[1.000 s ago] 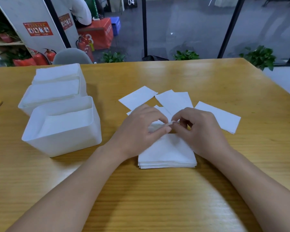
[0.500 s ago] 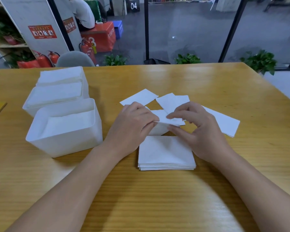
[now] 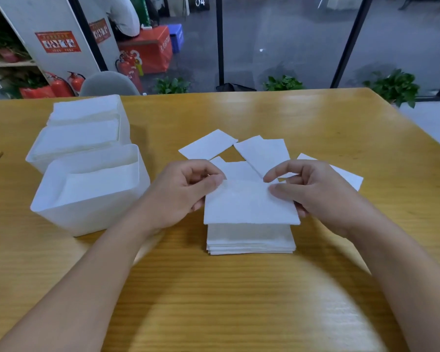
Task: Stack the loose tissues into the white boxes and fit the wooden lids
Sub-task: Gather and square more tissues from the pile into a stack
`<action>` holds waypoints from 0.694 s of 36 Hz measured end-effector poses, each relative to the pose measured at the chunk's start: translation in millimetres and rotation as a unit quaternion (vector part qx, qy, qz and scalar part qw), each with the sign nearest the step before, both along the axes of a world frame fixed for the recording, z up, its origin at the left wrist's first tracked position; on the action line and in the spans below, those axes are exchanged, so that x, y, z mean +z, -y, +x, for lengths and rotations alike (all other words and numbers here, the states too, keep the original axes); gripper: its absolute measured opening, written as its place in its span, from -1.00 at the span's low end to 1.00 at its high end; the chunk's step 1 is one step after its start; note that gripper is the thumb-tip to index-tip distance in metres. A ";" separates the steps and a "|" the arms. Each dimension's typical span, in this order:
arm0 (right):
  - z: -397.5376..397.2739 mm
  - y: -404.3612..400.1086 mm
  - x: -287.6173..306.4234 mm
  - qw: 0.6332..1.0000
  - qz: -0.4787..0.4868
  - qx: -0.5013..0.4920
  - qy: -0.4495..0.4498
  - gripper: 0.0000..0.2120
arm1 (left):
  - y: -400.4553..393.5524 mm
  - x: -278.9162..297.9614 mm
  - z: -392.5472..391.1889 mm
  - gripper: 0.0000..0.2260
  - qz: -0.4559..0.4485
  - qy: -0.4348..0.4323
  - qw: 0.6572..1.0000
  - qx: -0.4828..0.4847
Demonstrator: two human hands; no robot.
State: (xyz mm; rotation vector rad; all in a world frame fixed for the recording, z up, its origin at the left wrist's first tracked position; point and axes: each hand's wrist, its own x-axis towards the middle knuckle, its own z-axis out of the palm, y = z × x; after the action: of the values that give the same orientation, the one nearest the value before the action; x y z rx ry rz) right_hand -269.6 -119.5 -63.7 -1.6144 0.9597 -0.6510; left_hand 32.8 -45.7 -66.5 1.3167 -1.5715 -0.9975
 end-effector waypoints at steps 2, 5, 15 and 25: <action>-2.4 -0.3 2.2 0.999 0.035 0.038 -0.014 -0.82 | -0.3 0.3 1.0 -0.87 0.037 -0.002 0.999 -0.007; -6.6 -1.8 3.9 0.993 0.029 0.085 -0.074 -0.81 | -0.4 -1.5 4.9 -0.91 0.066 0.049 0.996 -0.026; -3.4 -0.7 -1.8 0.989 -0.038 0.062 -0.127 -0.82 | 0.3 -11.1 4.3 -0.94 0.060 0.161 0.984 -0.049; -3.7 1.8 -5.2 0.977 -0.141 0.025 -0.159 -0.88 | 7.0 -18.6 11.0 -0.94 -0.049 0.230 0.971 0.047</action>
State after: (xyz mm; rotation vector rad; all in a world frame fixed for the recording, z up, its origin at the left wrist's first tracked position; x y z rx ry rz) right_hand -273.3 -121.3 -68.9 -2.0318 1.0891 -0.5202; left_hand 43.7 -52.7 -85.2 1.6153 -1.8501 -0.5688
